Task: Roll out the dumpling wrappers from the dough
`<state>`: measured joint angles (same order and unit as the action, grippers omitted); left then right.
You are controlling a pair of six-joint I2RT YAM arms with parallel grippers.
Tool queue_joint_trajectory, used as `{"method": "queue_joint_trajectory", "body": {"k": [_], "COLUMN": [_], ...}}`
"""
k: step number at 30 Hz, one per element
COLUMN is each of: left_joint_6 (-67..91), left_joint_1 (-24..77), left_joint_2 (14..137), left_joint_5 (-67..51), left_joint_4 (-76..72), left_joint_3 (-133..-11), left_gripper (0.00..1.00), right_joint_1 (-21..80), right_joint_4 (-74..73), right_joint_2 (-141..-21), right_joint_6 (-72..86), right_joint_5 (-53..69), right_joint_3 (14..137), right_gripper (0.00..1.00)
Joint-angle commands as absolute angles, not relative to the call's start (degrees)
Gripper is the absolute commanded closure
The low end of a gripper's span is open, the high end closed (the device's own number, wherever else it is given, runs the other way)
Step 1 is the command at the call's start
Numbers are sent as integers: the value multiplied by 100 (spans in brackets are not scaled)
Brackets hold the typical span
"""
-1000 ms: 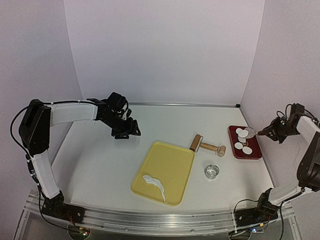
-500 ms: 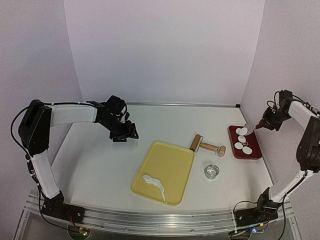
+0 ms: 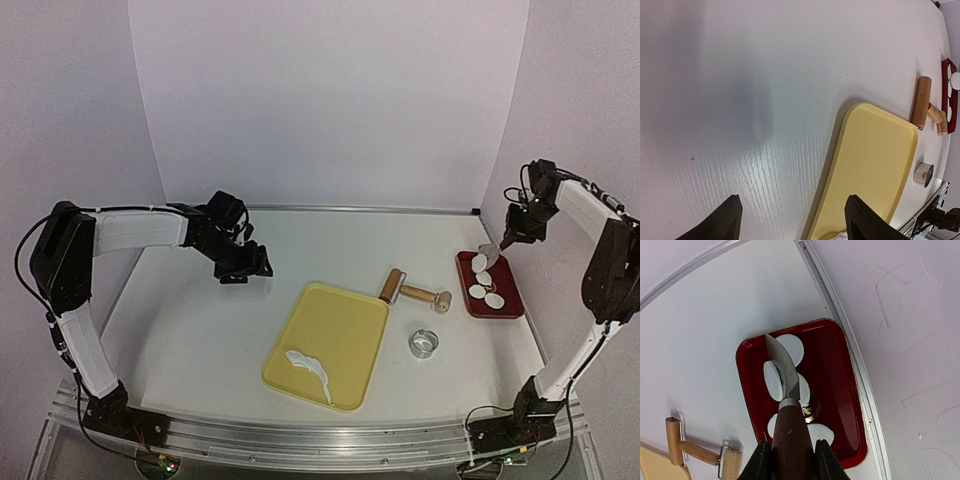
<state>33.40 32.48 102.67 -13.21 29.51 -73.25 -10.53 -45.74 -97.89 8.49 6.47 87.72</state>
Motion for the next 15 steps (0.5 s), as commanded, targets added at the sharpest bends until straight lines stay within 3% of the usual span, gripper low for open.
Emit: {"method": "queue_joint_trajectory", "body": {"k": [1,15], "left_joint_6": [3309,3260], "left_joint_1": [3208,3164], "left_joint_2": [9968,10033], "left_joint_5": [-1197,-1171], "left_joint_4": [2818,2819], "left_joint_3": [-7341,-7436], "left_gripper": [27,23], "right_joint_1": [-885,-516], "right_joint_4": [-4915,-5048], "right_joint_2": [-9771,-9364], "right_joint_6": [399,-84], "right_joint_5": [-240,-1347], "right_joint_3": [9131,9615], "right_gripper": [100,100]}}
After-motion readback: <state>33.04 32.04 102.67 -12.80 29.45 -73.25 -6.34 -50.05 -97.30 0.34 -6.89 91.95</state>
